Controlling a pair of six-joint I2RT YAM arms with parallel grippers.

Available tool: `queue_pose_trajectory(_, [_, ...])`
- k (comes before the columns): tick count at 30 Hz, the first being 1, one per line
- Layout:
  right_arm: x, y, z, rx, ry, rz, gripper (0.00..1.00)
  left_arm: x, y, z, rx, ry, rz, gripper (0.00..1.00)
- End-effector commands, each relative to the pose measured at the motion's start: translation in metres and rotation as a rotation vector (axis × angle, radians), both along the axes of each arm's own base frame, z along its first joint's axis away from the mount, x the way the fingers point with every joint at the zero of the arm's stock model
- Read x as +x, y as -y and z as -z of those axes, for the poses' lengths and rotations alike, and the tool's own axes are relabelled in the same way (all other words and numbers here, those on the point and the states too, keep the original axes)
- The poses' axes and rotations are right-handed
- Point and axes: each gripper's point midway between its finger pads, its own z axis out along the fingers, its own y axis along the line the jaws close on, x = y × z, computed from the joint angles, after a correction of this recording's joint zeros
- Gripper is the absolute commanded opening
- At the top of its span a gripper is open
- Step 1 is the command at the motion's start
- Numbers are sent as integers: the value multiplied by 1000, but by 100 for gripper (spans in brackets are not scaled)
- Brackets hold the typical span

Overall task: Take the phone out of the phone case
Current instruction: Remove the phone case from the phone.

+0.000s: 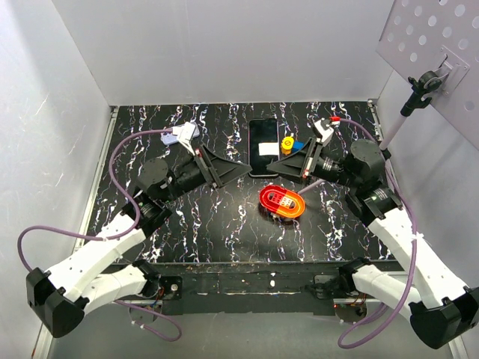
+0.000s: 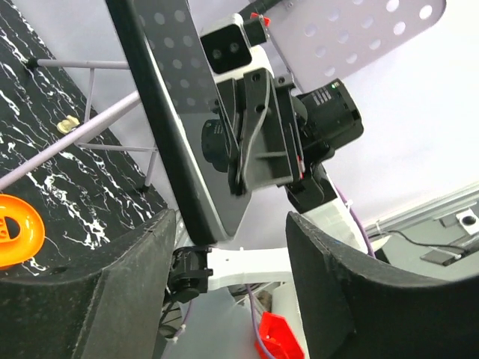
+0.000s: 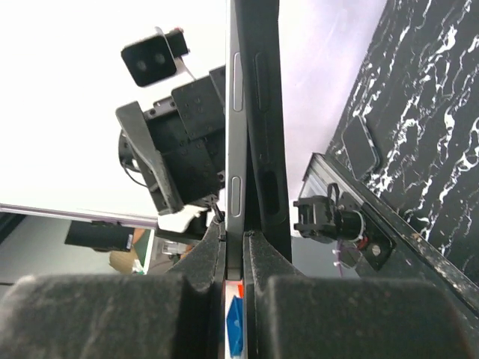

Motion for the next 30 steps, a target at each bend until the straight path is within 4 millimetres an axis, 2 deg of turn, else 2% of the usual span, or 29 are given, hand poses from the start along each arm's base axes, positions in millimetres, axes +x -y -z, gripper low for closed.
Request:
queue_pose_trajectory(1, [-10, 11, -46, 132, 96, -16, 1, -10, -3, 8, 42, 74, 25, 56])
queue_pose_trajectory(7, [-10, 14, -51, 177, 85, -21, 1, -15, 4, 4, 19, 68, 82, 59])
queue_pose_trajectory(13, [-11, 16, -53, 195, 74, -14, 1, -10, 12, 9, 25, 39, 104, 44])
queue_pose_trajectory(18, [-11, 16, -53, 206, 59, -10, 1, -10, 14, 14, 26, 28, 110, 38])
queue_pose_trajectory(21, [-10, 17, -51, 216, 47, -5, 1, -12, 13, 14, 23, 36, 114, 39])
queue_pose_trajectory(26, [-9, 15, -50, 235, 33, -15, 1, -13, 10, 16, 43, 48, 104, 55])
queue_pose_trajectory(30, [-9, 14, -50, 247, 23, -28, 1, -12, 10, 19, 54, 49, 98, 56])
